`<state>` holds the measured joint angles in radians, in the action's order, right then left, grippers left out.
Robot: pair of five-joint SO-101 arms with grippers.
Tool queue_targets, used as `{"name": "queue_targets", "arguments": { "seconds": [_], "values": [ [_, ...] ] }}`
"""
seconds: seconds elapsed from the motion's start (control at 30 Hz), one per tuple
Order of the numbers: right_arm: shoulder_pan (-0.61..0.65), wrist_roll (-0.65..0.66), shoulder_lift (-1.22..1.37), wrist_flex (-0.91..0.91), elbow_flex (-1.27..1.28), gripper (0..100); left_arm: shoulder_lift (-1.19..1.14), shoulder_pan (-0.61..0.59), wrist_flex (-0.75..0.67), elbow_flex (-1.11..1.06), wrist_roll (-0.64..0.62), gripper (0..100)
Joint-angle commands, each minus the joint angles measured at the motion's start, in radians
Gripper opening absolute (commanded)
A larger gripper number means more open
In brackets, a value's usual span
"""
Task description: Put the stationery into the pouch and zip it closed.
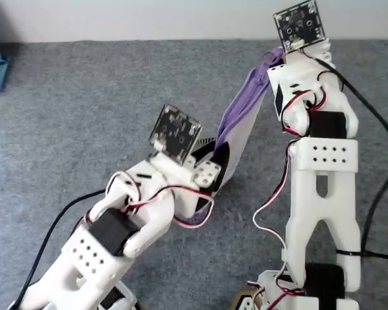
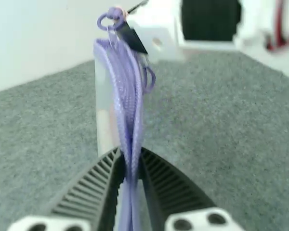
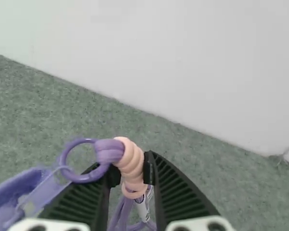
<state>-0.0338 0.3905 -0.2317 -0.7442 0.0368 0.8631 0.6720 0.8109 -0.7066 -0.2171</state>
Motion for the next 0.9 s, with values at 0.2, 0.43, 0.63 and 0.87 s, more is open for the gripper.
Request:
{"name": "queue_targets", "arguments": {
  "seconds": [0.2, 0.43, 0.63, 0.87],
  "values": [
    [-0.036, 0.005, -0.019, -0.051, -0.092, 0.8, 0.218, 0.000, 0.054, -0.074, 0.009, 1],
    [-0.030, 0.005, -0.012, -0.059, -0.094, 0.8, 0.245, 0.000, 0.089, -0.076, 0.023, 1],
    [0.013, 0.002, -0.044, -0.074, -0.091, 0.8, 0.250, -0.002, 0.101, -0.071, 0.057, 1],
    [0.064, -0.002, -0.082, -0.216, -0.091, 0.8, 0.252, -0.104, 0.110, -0.065, 0.052, 6]
  ]
}}
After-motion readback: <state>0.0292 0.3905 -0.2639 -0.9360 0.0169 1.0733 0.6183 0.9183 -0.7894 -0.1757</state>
